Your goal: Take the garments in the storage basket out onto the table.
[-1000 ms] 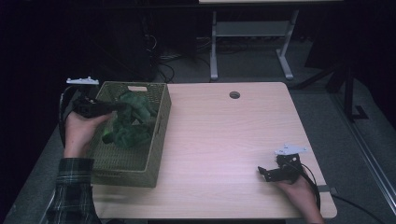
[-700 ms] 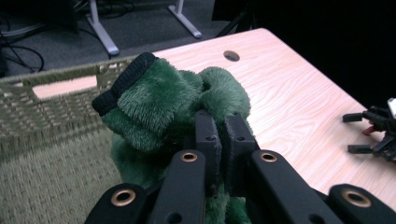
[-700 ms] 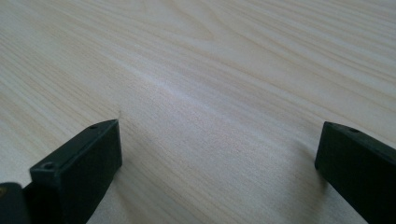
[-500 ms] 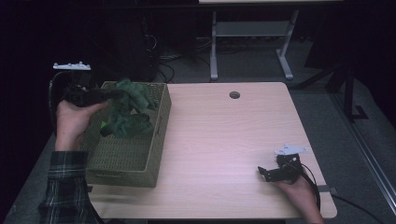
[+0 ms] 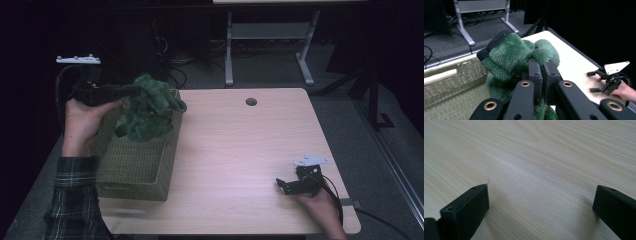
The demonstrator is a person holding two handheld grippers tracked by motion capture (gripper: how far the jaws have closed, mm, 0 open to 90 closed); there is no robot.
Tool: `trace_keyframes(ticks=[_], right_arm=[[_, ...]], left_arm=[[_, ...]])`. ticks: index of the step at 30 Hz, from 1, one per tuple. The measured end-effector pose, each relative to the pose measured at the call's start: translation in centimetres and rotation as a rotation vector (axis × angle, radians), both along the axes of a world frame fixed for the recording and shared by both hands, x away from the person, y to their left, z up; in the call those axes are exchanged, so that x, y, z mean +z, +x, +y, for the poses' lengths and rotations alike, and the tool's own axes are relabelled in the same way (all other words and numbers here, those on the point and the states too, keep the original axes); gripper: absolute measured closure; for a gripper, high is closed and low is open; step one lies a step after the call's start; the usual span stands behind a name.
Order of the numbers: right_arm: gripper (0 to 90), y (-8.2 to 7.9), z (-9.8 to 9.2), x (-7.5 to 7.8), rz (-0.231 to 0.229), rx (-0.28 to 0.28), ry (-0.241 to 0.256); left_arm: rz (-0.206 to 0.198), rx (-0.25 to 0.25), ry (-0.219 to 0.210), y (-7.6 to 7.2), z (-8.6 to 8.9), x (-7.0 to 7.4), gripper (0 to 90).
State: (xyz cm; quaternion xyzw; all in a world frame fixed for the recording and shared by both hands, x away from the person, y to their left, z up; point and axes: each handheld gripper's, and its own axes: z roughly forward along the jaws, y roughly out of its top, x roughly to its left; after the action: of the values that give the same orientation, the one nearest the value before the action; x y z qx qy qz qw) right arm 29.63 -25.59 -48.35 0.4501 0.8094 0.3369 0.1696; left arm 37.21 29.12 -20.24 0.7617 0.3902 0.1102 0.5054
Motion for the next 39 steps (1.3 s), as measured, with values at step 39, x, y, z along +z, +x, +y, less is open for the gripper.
trace_keyframes(ticks=[39], right_arm=[[0.3,0.0,0.0,0.0,0.000,0.001,-0.001]], left_arm=[[0.042,-0.258,-0.021,1.0,-14.2,-4.3,86.4]])
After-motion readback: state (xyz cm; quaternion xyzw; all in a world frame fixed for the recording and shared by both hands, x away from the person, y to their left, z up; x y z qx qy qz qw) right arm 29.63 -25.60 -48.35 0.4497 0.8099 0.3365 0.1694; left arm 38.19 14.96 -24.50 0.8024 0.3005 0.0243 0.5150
